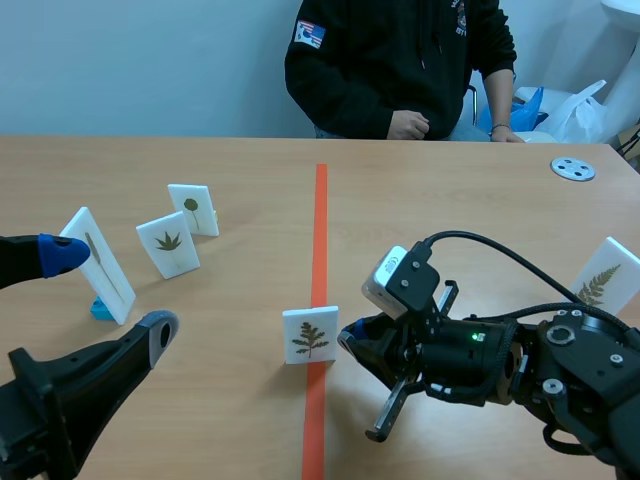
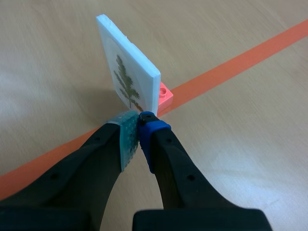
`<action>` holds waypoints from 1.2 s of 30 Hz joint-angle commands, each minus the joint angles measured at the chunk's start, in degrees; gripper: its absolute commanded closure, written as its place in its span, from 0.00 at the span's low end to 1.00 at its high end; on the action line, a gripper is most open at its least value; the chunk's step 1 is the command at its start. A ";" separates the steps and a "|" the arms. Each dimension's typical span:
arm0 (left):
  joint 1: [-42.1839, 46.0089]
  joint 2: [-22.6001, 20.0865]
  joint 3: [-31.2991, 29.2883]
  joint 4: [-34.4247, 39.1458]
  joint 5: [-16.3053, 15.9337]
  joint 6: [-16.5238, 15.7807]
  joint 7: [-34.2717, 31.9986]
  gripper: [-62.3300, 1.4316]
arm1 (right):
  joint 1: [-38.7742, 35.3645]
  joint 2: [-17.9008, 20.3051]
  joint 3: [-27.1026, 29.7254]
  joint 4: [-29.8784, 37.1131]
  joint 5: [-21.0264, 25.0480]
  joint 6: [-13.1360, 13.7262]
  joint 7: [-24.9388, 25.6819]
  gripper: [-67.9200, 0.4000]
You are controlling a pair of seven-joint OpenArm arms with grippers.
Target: Sort the leaf by its shape. The table is split by an orange tape line. A compound leaf with several leaflets goes to the left side, a simple leaf with one blade goes to the right side. Return to the home posture when a red brick is placed on the table.
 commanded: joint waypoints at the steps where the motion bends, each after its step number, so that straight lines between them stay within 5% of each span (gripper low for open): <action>1: -0.02 0.13 -0.11 0.83 -0.39 -0.11 -0.61 0.00 | 0.66 0.28 0.02 1.49 0.37 -0.17 1.03 0.98; 36: -0.02 0.15 -0.11 0.83 -0.39 -0.11 -0.61 0.00 | 0.04 2.29 0.09 3.48 0.42 -0.13 1.05 0.98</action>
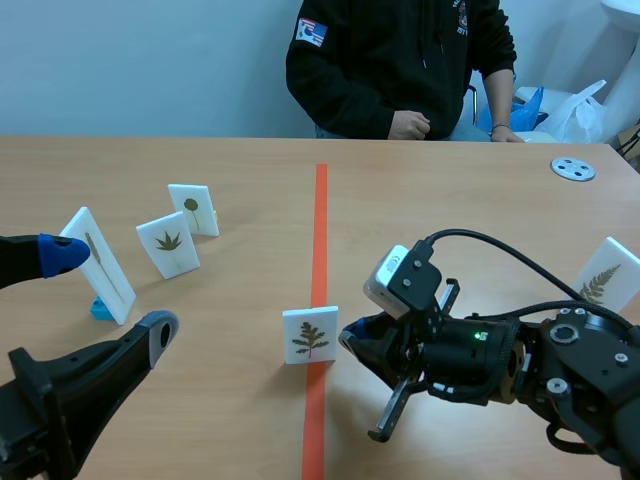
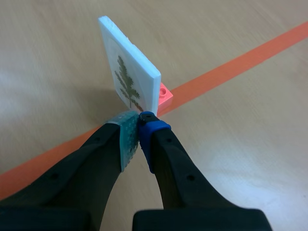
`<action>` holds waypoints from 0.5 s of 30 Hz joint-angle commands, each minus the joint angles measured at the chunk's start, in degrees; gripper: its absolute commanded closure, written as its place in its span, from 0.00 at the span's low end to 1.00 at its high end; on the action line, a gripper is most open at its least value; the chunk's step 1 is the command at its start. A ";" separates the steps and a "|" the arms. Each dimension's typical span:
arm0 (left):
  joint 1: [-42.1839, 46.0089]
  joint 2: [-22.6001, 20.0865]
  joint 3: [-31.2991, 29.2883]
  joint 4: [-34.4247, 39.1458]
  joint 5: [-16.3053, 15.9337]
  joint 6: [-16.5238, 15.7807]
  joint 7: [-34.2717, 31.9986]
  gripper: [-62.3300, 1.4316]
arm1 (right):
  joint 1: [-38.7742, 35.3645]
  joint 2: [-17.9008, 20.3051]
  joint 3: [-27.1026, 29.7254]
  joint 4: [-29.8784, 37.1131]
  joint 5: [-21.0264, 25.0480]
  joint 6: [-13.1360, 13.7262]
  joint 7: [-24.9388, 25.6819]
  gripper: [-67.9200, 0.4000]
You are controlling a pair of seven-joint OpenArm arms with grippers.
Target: Sort the leaf by its shape. The table is split by an orange tape line. A compound leaf with several leaflets goes to the left side, a simple leaf with one blade goes to the right side. Return to the home posture when a red brick is placed on the table.
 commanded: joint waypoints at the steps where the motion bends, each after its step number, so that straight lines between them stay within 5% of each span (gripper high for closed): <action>1: -0.02 0.15 -0.11 0.83 -0.39 -0.11 -0.59 0.00 | 0.00 1.81 0.24 3.06 0.42 -0.15 1.03 0.98; 15: -0.02 0.13 -0.11 0.83 -0.37 -0.11 -0.57 0.00 | -13.42 7.91 10.56 20.35 5.42 -0.15 -3.32 0.98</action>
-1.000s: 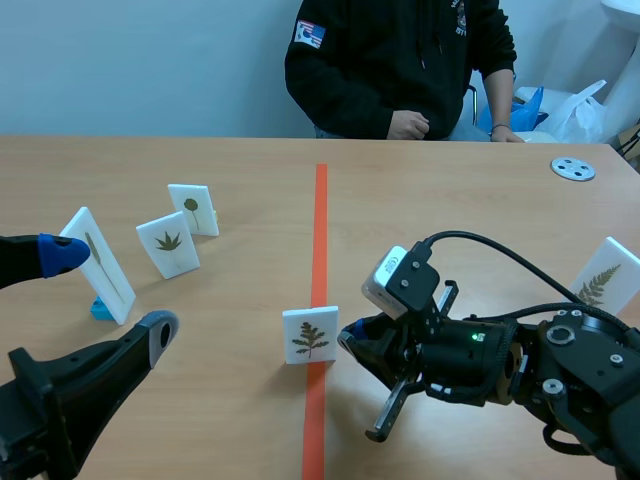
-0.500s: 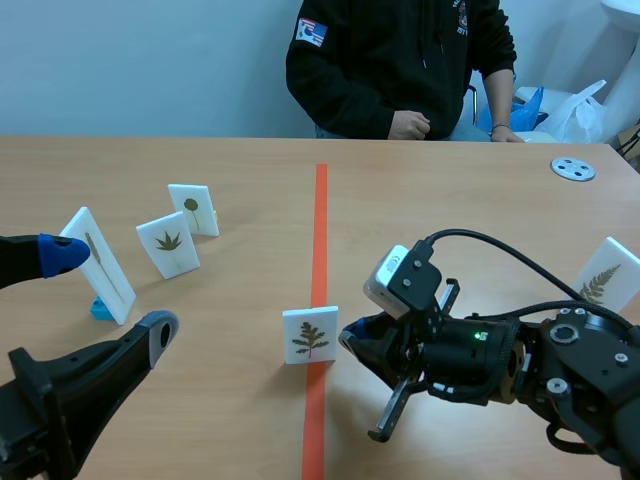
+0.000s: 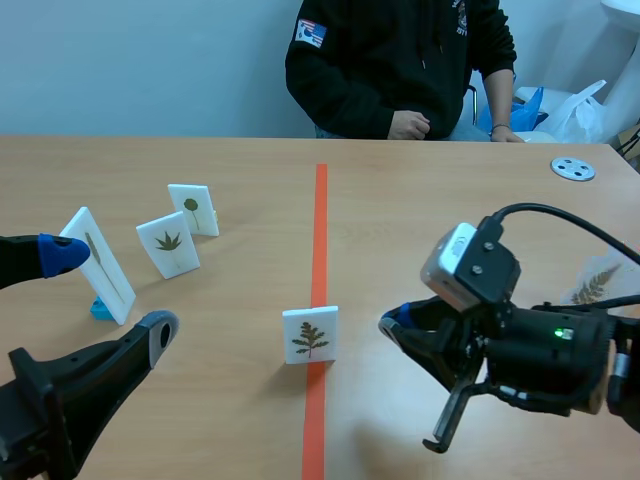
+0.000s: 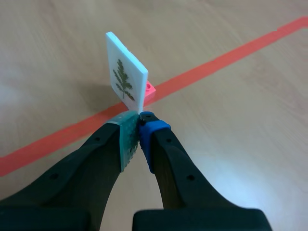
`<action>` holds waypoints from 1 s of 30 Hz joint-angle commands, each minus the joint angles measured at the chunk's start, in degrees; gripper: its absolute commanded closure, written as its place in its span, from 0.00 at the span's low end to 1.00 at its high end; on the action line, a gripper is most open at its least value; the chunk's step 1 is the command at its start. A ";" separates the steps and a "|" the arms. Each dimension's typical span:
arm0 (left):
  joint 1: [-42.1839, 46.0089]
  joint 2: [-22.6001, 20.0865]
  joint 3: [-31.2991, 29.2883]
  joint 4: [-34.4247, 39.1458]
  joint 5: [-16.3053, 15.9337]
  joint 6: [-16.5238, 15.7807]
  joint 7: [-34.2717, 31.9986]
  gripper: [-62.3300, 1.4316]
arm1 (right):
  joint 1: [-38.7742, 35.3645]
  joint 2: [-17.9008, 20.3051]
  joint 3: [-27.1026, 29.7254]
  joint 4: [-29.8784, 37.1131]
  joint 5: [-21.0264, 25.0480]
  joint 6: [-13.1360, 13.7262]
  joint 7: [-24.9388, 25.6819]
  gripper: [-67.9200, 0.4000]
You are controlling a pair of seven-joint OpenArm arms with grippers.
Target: Sort the leaf by its shape. The table is split by an orange tape line. A compound leaf with several leaflets goes to the left side, a simple leaf with one blade goes to the right side. Return to the home posture when a red brick is placed on the table.
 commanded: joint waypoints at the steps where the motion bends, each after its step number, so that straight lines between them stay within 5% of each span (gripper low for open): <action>1: -0.02 0.13 -0.11 0.83 -0.37 -0.11 -0.70 0.00 | -1.70 0.90 2.47 2.93 1.68 -0.17 -0.24 0.98; 13: -0.02 0.13 -0.11 0.83 -0.37 -0.11 -0.70 0.00 | -17.57 0.98 20.94 17.57 11.13 0.00 -4.39 0.98; 24: -0.02 0.13 -0.11 0.83 -0.37 -0.11 -0.70 0.00 | -24.44 -3.08 39.47 21.70 23.50 -0.20 -11.45 0.98; 30: -0.02 0.13 -0.11 0.83 -0.37 -0.11 -0.61 0.00 | -24.90 -5.05 45.31 21.68 28.37 -6.58 -15.28 0.98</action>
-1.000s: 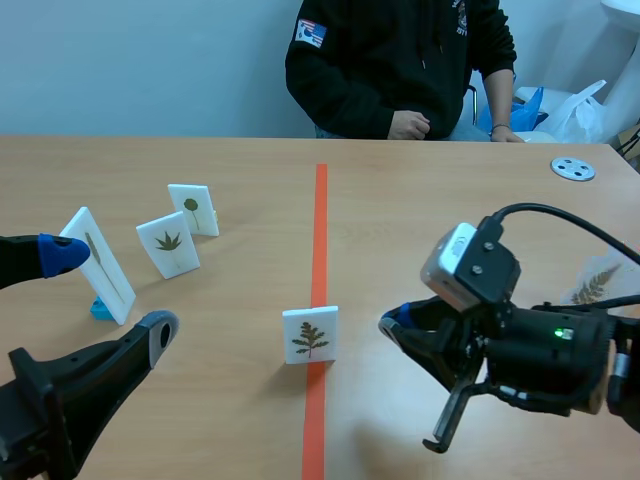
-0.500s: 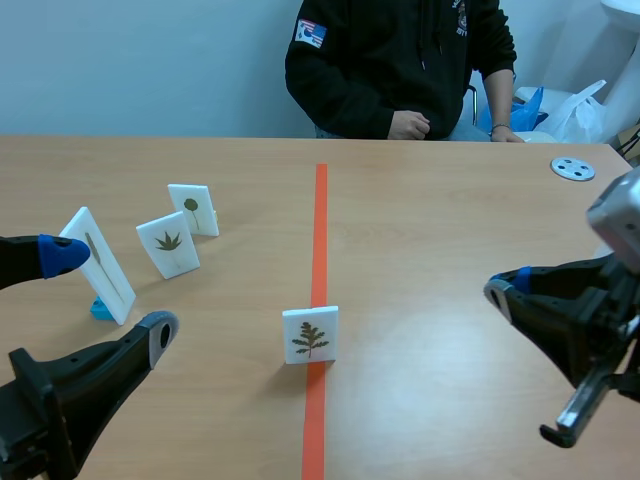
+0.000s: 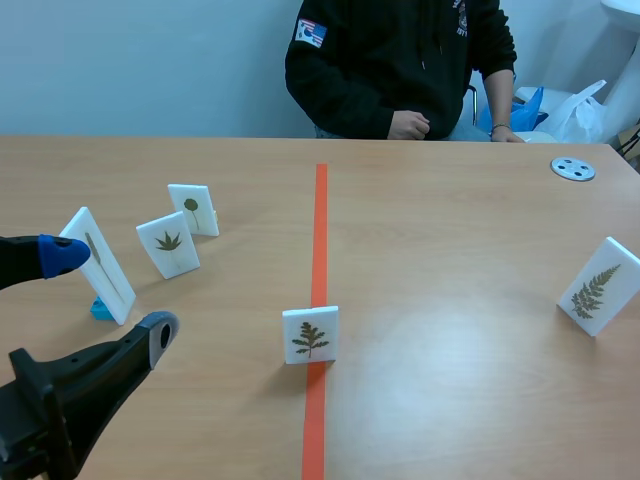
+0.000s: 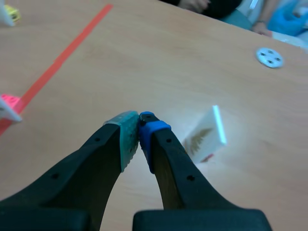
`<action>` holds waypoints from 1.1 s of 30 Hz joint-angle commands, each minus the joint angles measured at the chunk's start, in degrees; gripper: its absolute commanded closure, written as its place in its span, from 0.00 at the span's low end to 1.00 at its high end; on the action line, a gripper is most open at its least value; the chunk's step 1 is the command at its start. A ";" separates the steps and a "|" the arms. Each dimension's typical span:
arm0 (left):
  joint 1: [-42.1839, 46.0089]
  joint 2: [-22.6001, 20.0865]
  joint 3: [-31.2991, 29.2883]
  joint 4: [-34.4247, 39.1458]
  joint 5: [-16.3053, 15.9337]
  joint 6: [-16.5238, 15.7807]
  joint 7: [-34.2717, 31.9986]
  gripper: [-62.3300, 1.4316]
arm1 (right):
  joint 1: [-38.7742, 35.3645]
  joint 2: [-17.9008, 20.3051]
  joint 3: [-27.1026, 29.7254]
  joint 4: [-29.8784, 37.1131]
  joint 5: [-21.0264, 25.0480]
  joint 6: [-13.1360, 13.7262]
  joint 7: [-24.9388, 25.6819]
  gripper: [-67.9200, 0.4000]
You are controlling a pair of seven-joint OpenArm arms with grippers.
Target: Sort the leaf by its shape. The table is split by an orange tape line. A compound leaf with several leaflets goes to the left side, a simple leaf with one blade goes to the right side. Return to the home posture when a red brick is placed on the table.
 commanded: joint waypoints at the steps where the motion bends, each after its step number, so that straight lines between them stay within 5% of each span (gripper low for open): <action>1: -0.02 0.13 -0.11 0.83 -0.37 -0.11 -0.57 0.00 | 0.04 0.00 0.48 0.48 0.87 -2.27 0.04 0.98; 4: -0.02 0.13 -0.11 0.83 -0.37 -0.11 -0.55 0.00 | 0.04 -0.07 0.55 0.48 1.11 -4.61 -0.63 0.98; 23: -0.02 0.13 -0.11 0.83 -0.37 -0.11 -0.55 0.00 | 1.14 0.46 0.50 0.02 0.98 -4.83 -1.09 0.96; 25: -0.02 0.13 -0.11 0.83 -0.37 -0.11 -0.55 0.00 | 1.86 0.44 0.50 -0.26 0.98 -4.83 -1.68 0.83; 29: -0.02 0.15 -0.11 0.83 -0.37 -0.11 -0.52 0.00 | 2.97 1.09 0.39 -0.50 1.03 -4.83 -1.81 0.36; 33: -0.02 0.15 -0.11 0.83 -0.37 -0.11 -0.55 0.00 | 3.87 1.40 0.39 -0.50 1.01 -4.83 -1.81 0.13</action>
